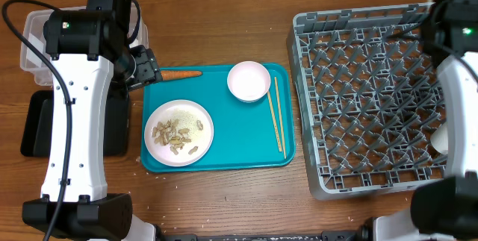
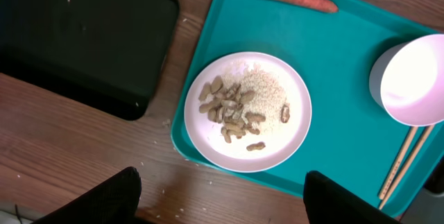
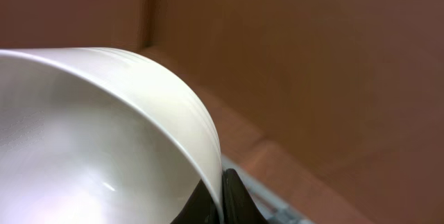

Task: Sort waste into correct bins and load items into the dishwasher
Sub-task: 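Carry the bowl right and set it in the dish rack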

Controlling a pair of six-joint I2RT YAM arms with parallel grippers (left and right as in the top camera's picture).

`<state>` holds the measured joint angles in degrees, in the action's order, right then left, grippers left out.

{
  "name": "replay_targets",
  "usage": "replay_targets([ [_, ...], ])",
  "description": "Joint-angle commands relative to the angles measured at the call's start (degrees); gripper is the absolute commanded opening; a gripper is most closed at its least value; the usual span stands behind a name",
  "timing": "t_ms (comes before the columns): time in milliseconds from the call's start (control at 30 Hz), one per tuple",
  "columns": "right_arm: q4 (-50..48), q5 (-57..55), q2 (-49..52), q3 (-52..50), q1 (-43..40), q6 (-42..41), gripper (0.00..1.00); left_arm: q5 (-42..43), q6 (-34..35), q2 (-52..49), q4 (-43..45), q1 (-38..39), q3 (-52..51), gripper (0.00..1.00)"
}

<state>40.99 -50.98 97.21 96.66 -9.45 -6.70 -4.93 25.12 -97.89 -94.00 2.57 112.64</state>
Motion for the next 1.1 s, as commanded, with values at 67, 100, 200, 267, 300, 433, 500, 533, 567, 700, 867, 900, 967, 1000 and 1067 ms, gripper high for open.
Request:
replay_targets([
  [67, -5.7, -16.15, 10.08, 0.15, -4.7, 5.27, 0.04, 0.31, -0.7, -0.24, 0.17, -0.02, 0.24, 0.77],
  [100, -6.4, -17.4, 11.89, 0.15, -5.09, 5.31, 0.04, 0.28, -0.72, -0.24, 0.2, -0.02, 0.24, 0.77],
  [200, -7.13, -19.93, 15.96, 0.15, -5.7, 5.33, 0.04, 0.31, -0.7, -0.24, 0.15, -0.02, 0.24, 0.77],
  [267, -7.02, -19.93, 18.56, 0.15, -6.1, 5.49, 0.04, 0.31, -0.72, -0.24, 0.15, -0.02, 0.24, 0.77],
  [300, -6.88, -19.93, 19.63, 0.15, -6.19, 5.46, 0.04, 0.31, -0.72, -0.24, 0.15, -0.02, 0.24, 0.77],
  [433, -5.68, -19.85, 22.62, 0.04, -5.92, 4.76, 0.04, 0.5, -0.7, -0.24, 0.15, -0.02, 0.24, 0.77],
  [500, -4.79, -18.95, 22.84, -0.33, -5.31, 2.84, 0.04, 0.52, -0.7, -0.24, 0.13, -0.02, 0.24, 0.77],
  [533, -3.26, -17.11, 22.84, -0.61, -4.83, 1.18, 0.04, 0.5, -0.7, -0.24, 0.17, -0.02, 0.24, 0.77],
  [567, -1.53, -15.47, 22.84, -0.74, -4.37, 0.09, 0.04, 0.5, -0.7, -0.24, 0.22, -0.02, 0.24, 0.77],
  [700, 4.57, -10.16, 22.84, -2.03, -3.3, -6.95, 0.04, 0.5, -0.72, -0.24, 0.33, -0.02, 0.24, 0.77],
  [867, 11.19, -5.57, 22.84, -2.69, -1.66, -13.77, 0.04, 0.5, -0.72, -0.24, 0.2, -0.02, 0.24, 0.77],
  [900, 12.35, -4.46, 22.84, -2.69, -1.14, -14.08, 0.04, 0.5, -0.72, -0.24, 0.2, -0.02, 0.24, 0.77],
  [967, 14.32, -1.79, 22.84, -2.69, -0.22, -14.21, 0.07, 0.5, -0.72, -0.24, 0.2, -0.02, 0.24, 0.77],
  [1000, 15.45, 0.02, 22.82, -2.69, 0.31, -14.19, 0.11, 0.5, -0.72, -0.24, 0.2, -0.02, 0.24, 0.77],
  [1067, 17.62, 2.99, 22.82, -2.69, 1.18, -14.19, 0.17, 0.5, -0.72, -0.24, 0.2, -0.02, 0.24, 0.77],
])
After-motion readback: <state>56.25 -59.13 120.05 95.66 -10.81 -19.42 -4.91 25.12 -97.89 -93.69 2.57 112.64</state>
